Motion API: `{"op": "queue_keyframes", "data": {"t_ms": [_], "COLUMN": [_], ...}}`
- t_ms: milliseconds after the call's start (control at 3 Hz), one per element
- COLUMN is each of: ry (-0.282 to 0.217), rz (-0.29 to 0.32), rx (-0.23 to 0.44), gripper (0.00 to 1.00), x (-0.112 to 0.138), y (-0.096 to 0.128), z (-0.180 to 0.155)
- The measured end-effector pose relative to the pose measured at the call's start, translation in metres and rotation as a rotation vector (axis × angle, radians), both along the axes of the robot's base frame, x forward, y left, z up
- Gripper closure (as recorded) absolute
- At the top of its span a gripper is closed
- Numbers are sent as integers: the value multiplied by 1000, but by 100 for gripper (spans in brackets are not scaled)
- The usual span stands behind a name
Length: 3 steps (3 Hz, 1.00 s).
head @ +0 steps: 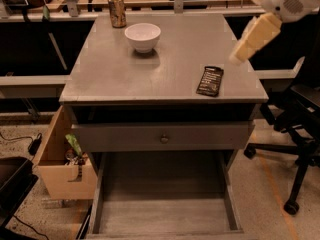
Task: Place rxbar chocolate into middle drawer
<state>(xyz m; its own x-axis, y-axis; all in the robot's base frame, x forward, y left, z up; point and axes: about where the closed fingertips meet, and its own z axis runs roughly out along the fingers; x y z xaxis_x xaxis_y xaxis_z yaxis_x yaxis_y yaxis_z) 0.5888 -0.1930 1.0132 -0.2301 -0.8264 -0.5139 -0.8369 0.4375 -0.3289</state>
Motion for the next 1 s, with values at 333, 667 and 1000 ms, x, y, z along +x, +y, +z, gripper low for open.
{"op": "queue_keyframes", "data": {"t_ms": [333, 667, 1000], "ry": [11, 22, 49], "rz": [-141, -336, -423], "rx": [45, 43, 85], "gripper": [0, 0, 0], "x": [37, 50, 51], "y": [4, -10, -12], "z": [15, 20, 17]}}
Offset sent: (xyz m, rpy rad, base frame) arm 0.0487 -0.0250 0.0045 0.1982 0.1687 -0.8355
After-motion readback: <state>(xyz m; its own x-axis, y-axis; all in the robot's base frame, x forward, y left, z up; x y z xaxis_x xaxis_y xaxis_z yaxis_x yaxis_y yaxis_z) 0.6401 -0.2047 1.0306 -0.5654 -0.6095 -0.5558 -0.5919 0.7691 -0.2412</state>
